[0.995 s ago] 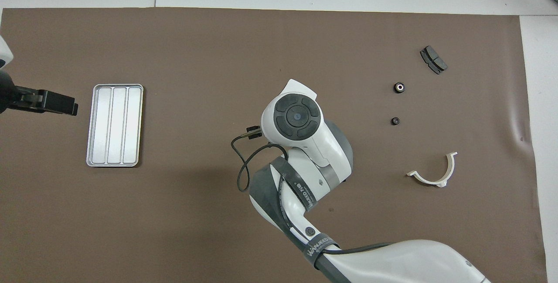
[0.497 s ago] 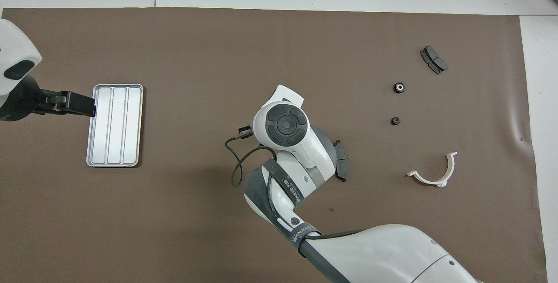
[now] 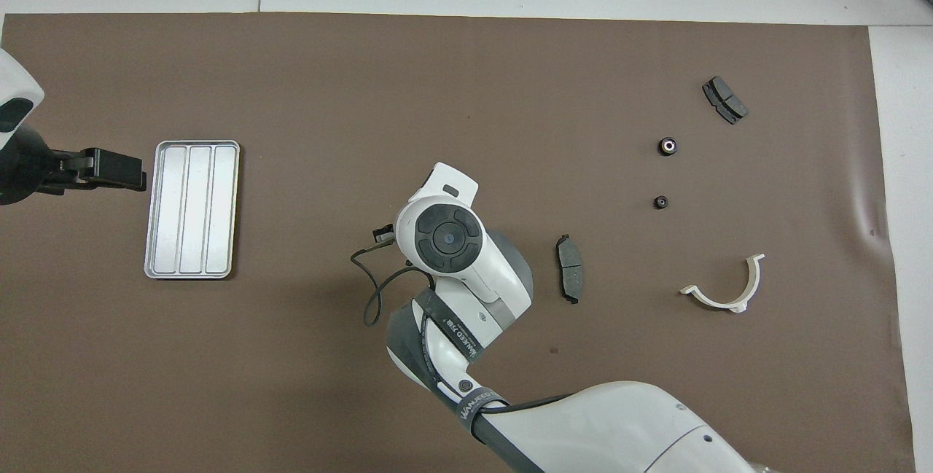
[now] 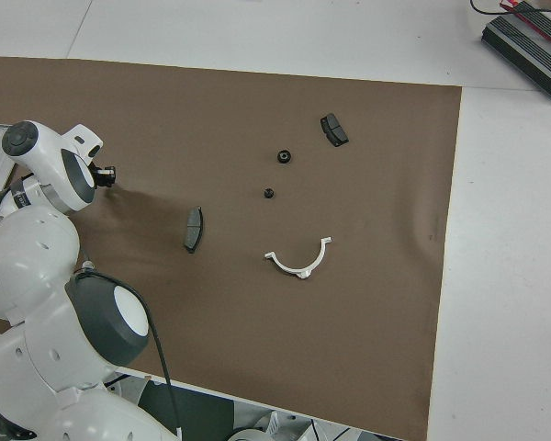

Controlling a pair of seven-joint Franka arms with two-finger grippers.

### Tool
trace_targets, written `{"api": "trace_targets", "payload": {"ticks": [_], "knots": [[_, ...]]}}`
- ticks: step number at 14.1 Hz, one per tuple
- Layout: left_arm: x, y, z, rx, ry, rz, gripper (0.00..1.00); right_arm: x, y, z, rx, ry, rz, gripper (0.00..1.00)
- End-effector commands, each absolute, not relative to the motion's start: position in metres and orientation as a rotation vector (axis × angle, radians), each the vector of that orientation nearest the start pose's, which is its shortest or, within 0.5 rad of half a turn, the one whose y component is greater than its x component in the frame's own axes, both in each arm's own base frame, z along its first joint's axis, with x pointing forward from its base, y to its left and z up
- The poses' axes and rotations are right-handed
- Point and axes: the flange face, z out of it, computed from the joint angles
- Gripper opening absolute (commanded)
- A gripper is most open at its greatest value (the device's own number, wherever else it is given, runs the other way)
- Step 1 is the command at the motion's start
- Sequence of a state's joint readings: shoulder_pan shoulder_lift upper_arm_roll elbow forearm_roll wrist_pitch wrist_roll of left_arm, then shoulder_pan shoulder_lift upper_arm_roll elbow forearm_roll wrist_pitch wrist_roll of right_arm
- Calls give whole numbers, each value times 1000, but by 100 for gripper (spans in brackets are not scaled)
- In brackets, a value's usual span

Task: Pick bearing gear from pile to tray
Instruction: 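Carry the gear toward the table center and set it down, then grasp the gear with the left gripper while the right gripper withdraws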

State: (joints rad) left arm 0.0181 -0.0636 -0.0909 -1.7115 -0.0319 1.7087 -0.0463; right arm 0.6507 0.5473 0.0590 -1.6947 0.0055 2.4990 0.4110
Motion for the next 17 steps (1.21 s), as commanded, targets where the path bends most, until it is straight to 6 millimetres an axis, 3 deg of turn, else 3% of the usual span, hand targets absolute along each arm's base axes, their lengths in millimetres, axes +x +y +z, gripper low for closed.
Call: {"api": "trace_targets", "payload": {"ticks": [1,3,5,7,11,12,13,14,17], "knots": [[535,-46,605,-3178,20,-125,100,534,455,306,-2924,-356,-289,65],[535,-50,604,-3177,30,-124,100,535,455,306,-2926,-356,-288,83],[535,-54,598,-3177,36,-126,100,540,455,315,-2944,-367,-276,85],[538,-57,580,-3179,29,-150,100,559,434,332,-2991,-368,-220,84],[559,-60,543,-3202,-33,-206,100,608,355,362,-3025,-446,-162,84],[569,-72,528,-3211,-119,-218,100,617,334,367,-3032,-438,-155,84],[574,-99,516,-3221,-171,-237,100,627,311,375,-3038,-416,-158,84],[576,-111,499,-3226,-223,-239,100,636,291,379,-3048,-397,-156,84],[578,-142,472,-3231,-383,-256,100,669,206,387,-3070,-375,-157,84]]}}
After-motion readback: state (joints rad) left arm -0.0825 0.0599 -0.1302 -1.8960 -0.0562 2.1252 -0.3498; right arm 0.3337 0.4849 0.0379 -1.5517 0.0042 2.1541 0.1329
